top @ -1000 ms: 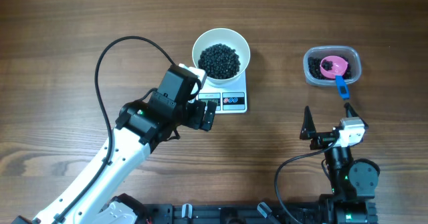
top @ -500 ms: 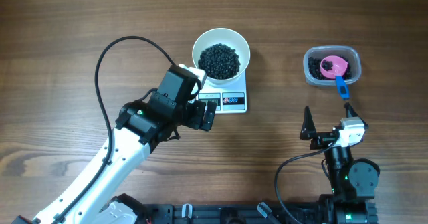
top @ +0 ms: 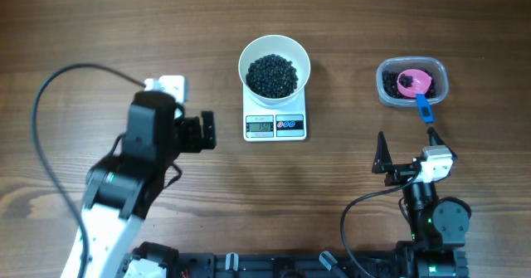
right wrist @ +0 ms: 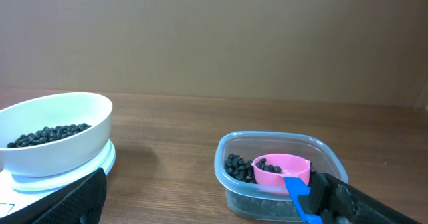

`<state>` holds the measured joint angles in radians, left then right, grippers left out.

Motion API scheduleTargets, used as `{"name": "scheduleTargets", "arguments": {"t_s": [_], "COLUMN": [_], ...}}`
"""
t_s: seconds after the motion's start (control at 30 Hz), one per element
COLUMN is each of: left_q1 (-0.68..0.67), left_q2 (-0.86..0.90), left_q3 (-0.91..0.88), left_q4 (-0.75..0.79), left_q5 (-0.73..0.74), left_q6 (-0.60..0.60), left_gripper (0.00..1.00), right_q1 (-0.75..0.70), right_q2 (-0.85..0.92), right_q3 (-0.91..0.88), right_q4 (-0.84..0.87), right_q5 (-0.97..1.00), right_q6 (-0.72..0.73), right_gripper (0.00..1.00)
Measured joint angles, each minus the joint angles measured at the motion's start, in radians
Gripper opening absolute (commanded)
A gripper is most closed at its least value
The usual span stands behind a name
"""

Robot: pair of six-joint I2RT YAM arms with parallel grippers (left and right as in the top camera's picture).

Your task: Scoop item into bowl and weigh 150g on scale

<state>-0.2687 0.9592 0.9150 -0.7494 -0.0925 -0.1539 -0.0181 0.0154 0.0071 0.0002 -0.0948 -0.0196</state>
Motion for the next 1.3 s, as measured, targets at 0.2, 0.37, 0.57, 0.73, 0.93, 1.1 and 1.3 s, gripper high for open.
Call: {"name": "scheduleTargets", "arguments": {"t_s": [0.2,0.37,0.57,0.73,0.93,1.1,1.3], "left_q1": [0.107,0.187,0.212,0.239,0.24,0.264,0.278], "left_q2": [-0.284,-0.41,-0.545,-0.632,-0.727,-0.771,-0.821], "left_q3": [-0.113,-0.187,-0.29,-0.38,-0.446,-0.471,-0.516], "left_q4": [0.004,0.007,0.071,0.153,0.176,0.189,0.233], "left_q5": [0.034,0.085,0.133,0.144,0.144,0.144,0.144], "left_q6": [0.0,0.0,0.0,0.0,-0.016,-0.024,-0.027], "left_gripper": [1.0,1.0,1.0,1.0,1.0,1.0,1.0], "right_q1": [0.0,0.0,0.0,0.0,0.0,0.0,0.0], "right_q2": [-0.002,-0.002,-0.002,-0.002,-0.002,-0.002,-0.002], "right_q3": [0.0,0.0,0.0,0.0,0.0,0.0,0.0], "right_q4": [0.0,0.0,0.0,0.0,0.0,0.0,0.0], "right_q5": [0.0,0.003,0.003,0.003,0.003,0.003,0.003], "right_q6": [0.0,0.0,0.0,0.0,0.0,0.0,0.0], "right_gripper": [1.0,1.0,1.0,1.0,1.0,1.0,1.0]}}
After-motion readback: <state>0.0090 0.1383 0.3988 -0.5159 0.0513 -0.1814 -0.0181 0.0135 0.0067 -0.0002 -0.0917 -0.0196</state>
